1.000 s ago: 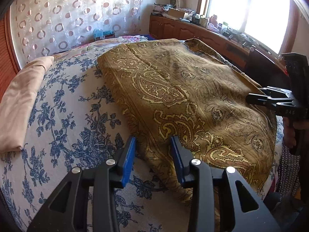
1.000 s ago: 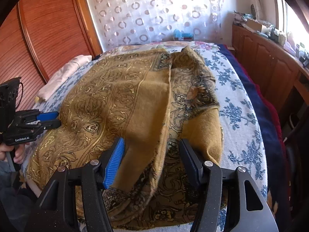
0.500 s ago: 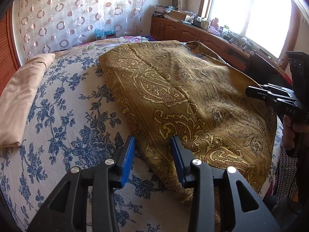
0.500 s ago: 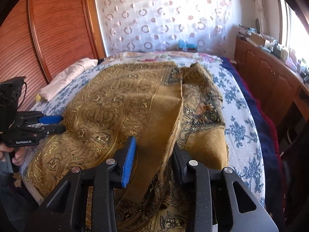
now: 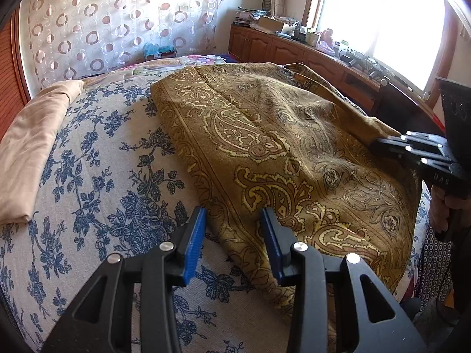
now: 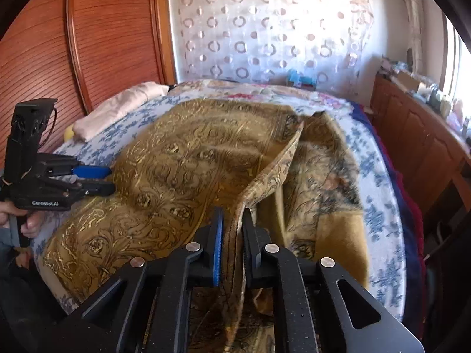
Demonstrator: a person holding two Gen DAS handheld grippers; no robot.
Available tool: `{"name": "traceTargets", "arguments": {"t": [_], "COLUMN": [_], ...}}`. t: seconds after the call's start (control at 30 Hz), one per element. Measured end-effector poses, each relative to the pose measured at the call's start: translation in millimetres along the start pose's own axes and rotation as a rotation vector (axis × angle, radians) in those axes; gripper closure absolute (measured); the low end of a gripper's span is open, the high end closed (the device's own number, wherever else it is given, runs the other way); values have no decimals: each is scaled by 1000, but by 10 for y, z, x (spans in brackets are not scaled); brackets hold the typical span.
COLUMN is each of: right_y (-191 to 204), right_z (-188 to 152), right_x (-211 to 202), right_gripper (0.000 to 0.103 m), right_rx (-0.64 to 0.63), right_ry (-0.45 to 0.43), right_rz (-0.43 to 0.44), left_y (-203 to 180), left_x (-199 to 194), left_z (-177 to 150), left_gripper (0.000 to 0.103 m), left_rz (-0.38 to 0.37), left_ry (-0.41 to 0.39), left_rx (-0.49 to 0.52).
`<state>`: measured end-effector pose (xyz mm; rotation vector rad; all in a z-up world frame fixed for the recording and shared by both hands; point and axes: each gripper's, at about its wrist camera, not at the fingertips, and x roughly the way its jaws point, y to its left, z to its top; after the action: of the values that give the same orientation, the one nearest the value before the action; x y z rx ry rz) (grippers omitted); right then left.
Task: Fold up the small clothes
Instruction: 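Grasp the folded edge of the golden shirt with the right gripper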
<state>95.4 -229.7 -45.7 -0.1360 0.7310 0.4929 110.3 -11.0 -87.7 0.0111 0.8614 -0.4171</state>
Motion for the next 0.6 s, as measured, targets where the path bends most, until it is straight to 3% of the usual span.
{"name": "traceTargets", "arguments": {"t": [0.1,0.3,0.4,0.6], "right_y": [7,-1,-29,-111], "right_z": [-42,-44,-24,-17], "right_x": [74,70,71,150], "right_gripper": [96,95,78,76], "right_rx": [-4,-2,-10,-26], "right_ry": [38,30,24,42], "right_rz": [45,-16,-75,-111], "left_y": [-4,-2,0,-1], "left_x": [-1,-2,-2,-2], "left_z": [1,-1,-1,-1], "left_gripper": [65,64,64,64], "left_rz": [-3,-2,-3,-3], "left_ry": [0,0,0,0], "left_rx": [-1,0,-1,0]}}
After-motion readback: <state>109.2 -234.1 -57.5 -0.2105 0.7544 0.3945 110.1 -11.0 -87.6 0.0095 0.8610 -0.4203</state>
